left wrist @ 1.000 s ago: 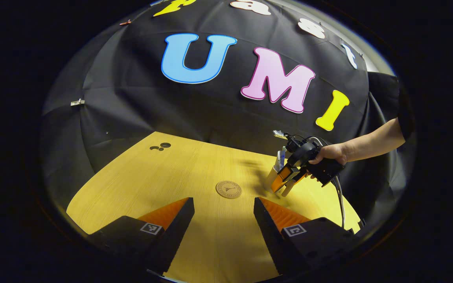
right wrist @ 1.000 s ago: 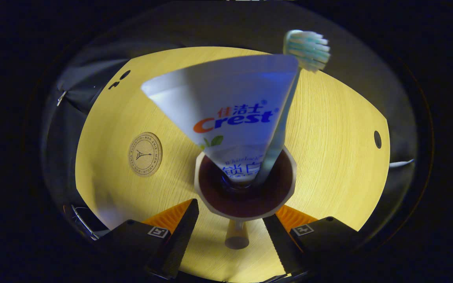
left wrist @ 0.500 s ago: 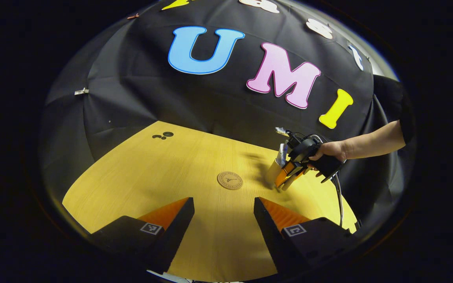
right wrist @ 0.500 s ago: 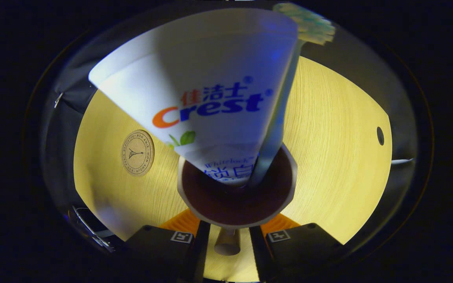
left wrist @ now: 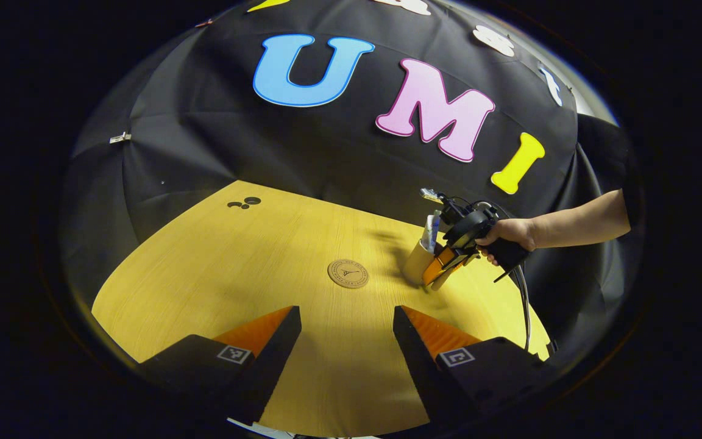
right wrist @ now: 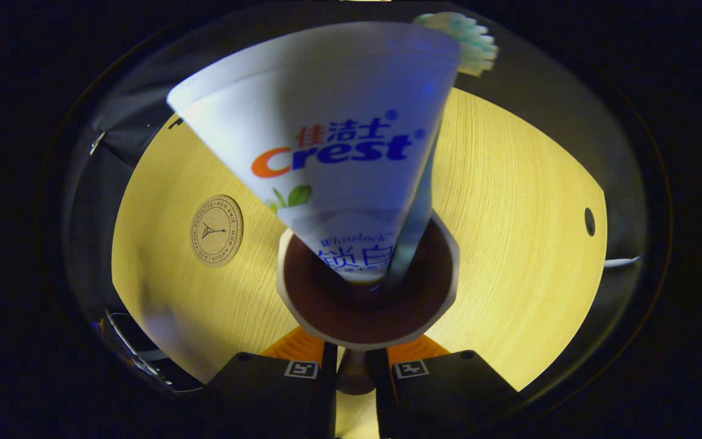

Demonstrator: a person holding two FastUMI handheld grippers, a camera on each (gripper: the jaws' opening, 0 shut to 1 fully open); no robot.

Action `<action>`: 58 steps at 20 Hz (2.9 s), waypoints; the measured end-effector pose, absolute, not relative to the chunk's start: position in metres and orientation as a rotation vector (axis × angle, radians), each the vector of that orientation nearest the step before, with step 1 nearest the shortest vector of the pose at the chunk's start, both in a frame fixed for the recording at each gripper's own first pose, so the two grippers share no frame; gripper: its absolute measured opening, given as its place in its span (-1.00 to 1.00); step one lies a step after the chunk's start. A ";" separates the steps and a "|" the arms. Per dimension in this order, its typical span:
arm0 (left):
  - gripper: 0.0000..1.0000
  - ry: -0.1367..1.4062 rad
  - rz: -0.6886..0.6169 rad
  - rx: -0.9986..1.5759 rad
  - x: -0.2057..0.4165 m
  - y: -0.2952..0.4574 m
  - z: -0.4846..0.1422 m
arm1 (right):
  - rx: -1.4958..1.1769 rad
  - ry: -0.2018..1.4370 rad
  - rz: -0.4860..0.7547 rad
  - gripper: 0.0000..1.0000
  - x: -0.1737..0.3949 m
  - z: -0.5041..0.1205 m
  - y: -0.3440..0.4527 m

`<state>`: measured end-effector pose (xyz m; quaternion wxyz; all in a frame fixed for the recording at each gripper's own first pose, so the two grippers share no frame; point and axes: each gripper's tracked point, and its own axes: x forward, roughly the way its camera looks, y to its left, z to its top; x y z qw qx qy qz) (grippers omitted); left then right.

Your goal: Put the toothbrush and toothpaste on the desktop into the cup, then pick up the cup and place it on the coaster on the desktop.

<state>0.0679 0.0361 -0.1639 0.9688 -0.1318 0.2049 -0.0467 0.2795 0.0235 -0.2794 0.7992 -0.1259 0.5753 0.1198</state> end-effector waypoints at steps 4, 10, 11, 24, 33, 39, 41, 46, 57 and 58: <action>0.92 0.432 -0.101 -0.275 0.065 0.032 -0.169 | -0.265 1.211 0.276 -0.44 0.277 -0.277 0.031; 0.93 0.441 -0.090 -0.299 0.057 0.037 -0.174 | -0.259 1.149 0.303 -0.44 0.279 -0.263 0.050; 0.92 0.441 -0.087 -0.299 0.055 0.039 -0.174 | -0.258 1.141 0.314 -0.44 0.278 -0.260 0.057; 0.92 0.437 -0.041 -0.280 0.033 0.052 -0.187 | -0.337 1.112 0.444 -0.44 0.265 -0.255 0.161; 0.92 0.460 -0.012 -0.304 -0.001 0.077 -0.193 | -0.431 1.127 0.458 -0.45 0.257 -0.277 0.193; 0.93 0.463 0.021 -0.321 -0.015 0.094 -0.196 | -0.452 1.147 0.438 -0.45 0.256 -0.289 0.198; 0.93 0.464 0.027 -0.323 -0.017 0.096 -0.198 | -0.454 1.151 0.429 -0.33 0.256 -0.291 0.199; 0.93 0.463 0.033 -0.319 -0.026 0.097 -0.196 | -0.439 1.153 0.419 -0.50 0.251 -0.289 0.198; 0.93 0.431 -0.034 -0.287 -0.041 0.075 -0.174 | -0.318 0.989 0.411 0.99 0.227 -0.217 0.185; 0.93 0.425 -0.045 -0.285 -0.041 0.071 -0.171 | -0.302 0.957 0.405 0.98 0.223 -0.204 0.182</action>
